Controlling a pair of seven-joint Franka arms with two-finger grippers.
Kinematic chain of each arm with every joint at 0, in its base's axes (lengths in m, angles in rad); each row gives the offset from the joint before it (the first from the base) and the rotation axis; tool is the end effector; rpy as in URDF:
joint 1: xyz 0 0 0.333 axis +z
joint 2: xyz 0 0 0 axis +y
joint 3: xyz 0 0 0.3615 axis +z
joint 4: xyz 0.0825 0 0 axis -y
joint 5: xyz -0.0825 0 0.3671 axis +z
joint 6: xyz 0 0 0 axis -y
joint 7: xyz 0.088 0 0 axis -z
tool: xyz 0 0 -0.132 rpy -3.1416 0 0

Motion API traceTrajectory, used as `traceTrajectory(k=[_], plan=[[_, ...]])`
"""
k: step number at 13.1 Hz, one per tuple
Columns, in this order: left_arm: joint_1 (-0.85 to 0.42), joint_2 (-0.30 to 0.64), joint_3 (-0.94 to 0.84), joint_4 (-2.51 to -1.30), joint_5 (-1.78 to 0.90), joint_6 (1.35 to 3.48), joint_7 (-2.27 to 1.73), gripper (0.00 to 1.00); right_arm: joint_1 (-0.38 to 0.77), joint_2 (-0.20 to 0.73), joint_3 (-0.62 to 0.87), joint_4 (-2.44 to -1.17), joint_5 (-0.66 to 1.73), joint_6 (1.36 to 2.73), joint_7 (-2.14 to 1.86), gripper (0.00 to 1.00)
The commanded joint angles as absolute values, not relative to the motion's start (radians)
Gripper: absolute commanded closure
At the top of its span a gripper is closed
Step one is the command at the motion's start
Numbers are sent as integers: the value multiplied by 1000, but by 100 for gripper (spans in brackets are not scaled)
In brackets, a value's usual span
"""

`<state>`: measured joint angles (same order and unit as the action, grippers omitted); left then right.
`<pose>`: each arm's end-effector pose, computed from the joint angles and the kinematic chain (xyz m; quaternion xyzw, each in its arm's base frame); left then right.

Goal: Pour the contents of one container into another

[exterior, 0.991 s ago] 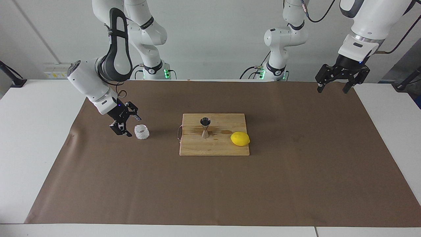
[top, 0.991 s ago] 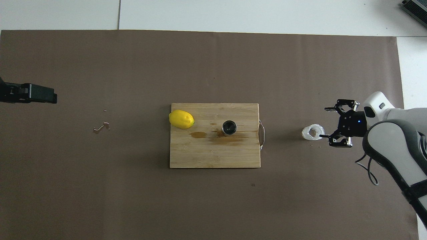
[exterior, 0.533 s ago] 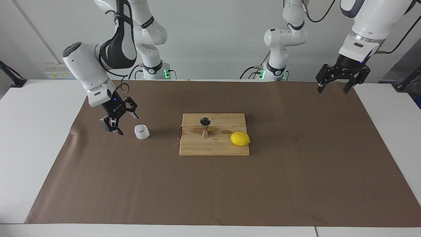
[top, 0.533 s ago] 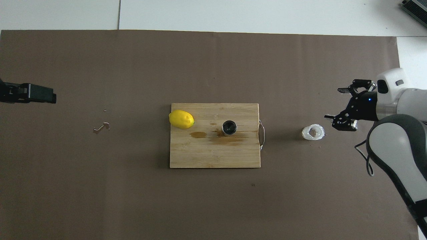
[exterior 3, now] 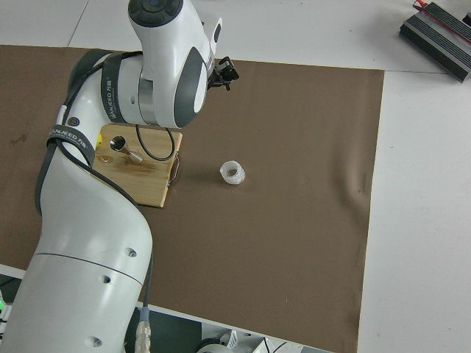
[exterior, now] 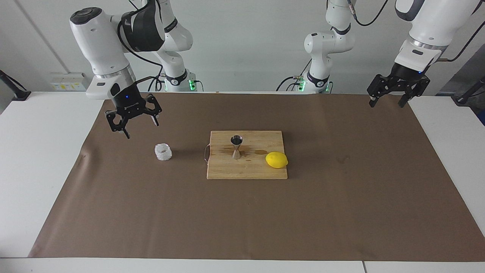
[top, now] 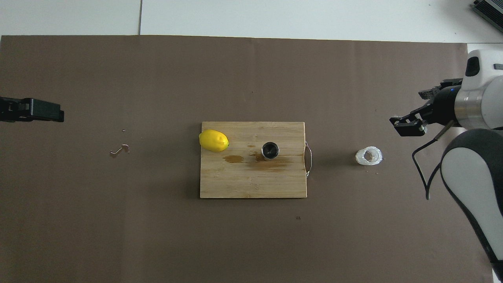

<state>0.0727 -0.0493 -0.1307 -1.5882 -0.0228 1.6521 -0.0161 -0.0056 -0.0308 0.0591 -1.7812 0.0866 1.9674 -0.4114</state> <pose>0.5302 -0.0357 0.6709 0.9982 -0.0207 0.0560 0.0103 0.5605 0.0381 0.6028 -0.9693 -0.2169 -0.1137 0.0207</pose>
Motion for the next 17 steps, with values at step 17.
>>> traceTrajectory(k=[17], plan=[[5,-61,-97,-1585,-9,1457,-20,0,-8,-78,66,-1669,-17,1575,135,0]])
